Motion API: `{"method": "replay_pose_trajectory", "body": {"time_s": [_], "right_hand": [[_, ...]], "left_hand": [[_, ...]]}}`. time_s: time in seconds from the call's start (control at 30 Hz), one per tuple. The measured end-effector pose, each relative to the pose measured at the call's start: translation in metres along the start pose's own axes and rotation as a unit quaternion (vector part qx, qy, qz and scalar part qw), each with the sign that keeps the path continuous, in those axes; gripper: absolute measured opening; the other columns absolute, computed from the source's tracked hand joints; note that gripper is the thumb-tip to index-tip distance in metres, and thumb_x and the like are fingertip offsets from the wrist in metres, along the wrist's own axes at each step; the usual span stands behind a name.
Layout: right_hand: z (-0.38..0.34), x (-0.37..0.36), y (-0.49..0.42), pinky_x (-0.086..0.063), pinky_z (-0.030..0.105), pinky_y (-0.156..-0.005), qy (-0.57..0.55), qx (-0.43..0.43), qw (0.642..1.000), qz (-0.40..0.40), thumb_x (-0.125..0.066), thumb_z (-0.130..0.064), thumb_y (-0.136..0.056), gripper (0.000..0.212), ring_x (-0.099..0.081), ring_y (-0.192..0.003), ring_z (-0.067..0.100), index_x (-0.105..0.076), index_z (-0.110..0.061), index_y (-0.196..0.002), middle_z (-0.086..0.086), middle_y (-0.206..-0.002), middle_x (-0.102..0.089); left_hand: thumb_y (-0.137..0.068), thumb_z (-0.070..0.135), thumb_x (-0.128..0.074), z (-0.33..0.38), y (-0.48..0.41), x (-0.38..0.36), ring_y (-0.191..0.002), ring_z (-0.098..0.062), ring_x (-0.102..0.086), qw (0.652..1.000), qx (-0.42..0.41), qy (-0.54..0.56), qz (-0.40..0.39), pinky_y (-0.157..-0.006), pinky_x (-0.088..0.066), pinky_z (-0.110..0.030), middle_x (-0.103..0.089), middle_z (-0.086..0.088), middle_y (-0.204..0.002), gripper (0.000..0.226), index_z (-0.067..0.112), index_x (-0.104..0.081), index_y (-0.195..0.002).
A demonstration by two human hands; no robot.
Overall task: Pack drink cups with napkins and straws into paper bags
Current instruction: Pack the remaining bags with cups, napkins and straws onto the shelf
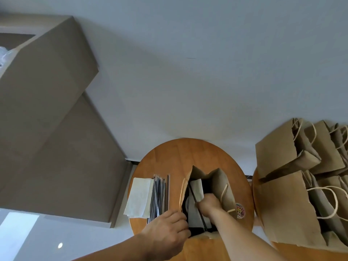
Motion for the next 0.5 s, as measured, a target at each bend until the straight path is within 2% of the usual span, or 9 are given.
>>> {"method": "replay_pose_trajectory", "body": {"time_s": [0.13, 0.23, 0.33, 0.43, 0.5], "right_hand": [[0.002, -0.012, -0.006, -0.047, 0.028, -0.076, 0.035, 0.009, 0.999, 0.003, -0.064, -0.024, -0.092, 0.014, -0.065, -0.099, 0.023, -0.064, -0.019, -0.106, 0.003, -0.105, -0.069], [0.005, -0.011, -0.006, -0.043, 0.027, -0.074, 0.042, 0.012, 0.999, 0.021, -0.065, -0.025, -0.091, 0.010, -0.065, -0.102, 0.024, -0.056, -0.024, -0.096, 0.003, -0.107, -0.069], [0.005, -0.006, -0.004, -0.045, 0.028, -0.074, 0.060, 0.012, 0.997, 0.048, -0.068, -0.026, -0.090, 0.023, -0.064, -0.105, 0.026, -0.047, -0.022, -0.098, 0.006, -0.112, -0.067], [-0.001, -0.001, 0.003, -0.050, 0.035, -0.089, 0.099, 0.026, 0.993, 0.063, -0.057, -0.020, -0.096, 0.028, -0.060, -0.113, 0.028, -0.047, -0.013, -0.120, 0.010, -0.123, -0.059], [-0.007, 0.002, 0.010, -0.049, 0.037, -0.097, 0.116, 0.037, 0.990, 0.066, -0.051, -0.015, -0.098, 0.034, -0.057, -0.117, 0.028, -0.043, -0.011, -0.130, 0.012, -0.131, -0.052]], "left_hand": [[-0.097, 0.027, -0.056, -0.005, 0.010, 0.005, -0.114, -0.006, -0.059, 0.999, 0.024, 0.024, 0.034, -0.106, -0.042, -0.023, -0.070, 0.013, -0.110, 0.020, 0.028, -0.076, -0.103], [-0.093, 0.029, -0.061, -0.010, 0.015, 0.008, -0.117, -0.007, -0.058, 0.997, 0.047, 0.031, 0.050, -0.103, -0.044, -0.023, -0.069, 0.012, -0.112, 0.016, 0.028, -0.075, -0.102], [-0.091, 0.039, -0.061, -0.015, 0.012, 0.009, -0.116, -0.004, -0.056, 0.993, 0.096, 0.051, 0.041, -0.097, -0.047, -0.021, -0.066, 0.017, -0.113, 0.015, 0.034, -0.073, -0.100], [-0.091, 0.052, -0.055, -0.028, 0.006, 0.006, -0.105, 0.002, -0.051, 0.971, 0.212, 0.108, 0.033, -0.090, -0.050, -0.018, -0.060, 0.020, -0.106, 0.023, 0.036, -0.070, -0.098], [-0.089, 0.060, -0.051, -0.042, 0.003, -0.003, -0.098, 0.003, -0.050, 0.931, 0.321, 0.174, 0.015, -0.085, -0.050, -0.017, -0.055, 0.022, -0.100, 0.031, 0.034, -0.068, -0.096]]}}
Point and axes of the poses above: each hand's wrist, its own y-axis away from the middle knuckle, its own x-axis out of the back of the hand, z = x × y, the point moved 8 cm from there along -y, towards the middle knuckle
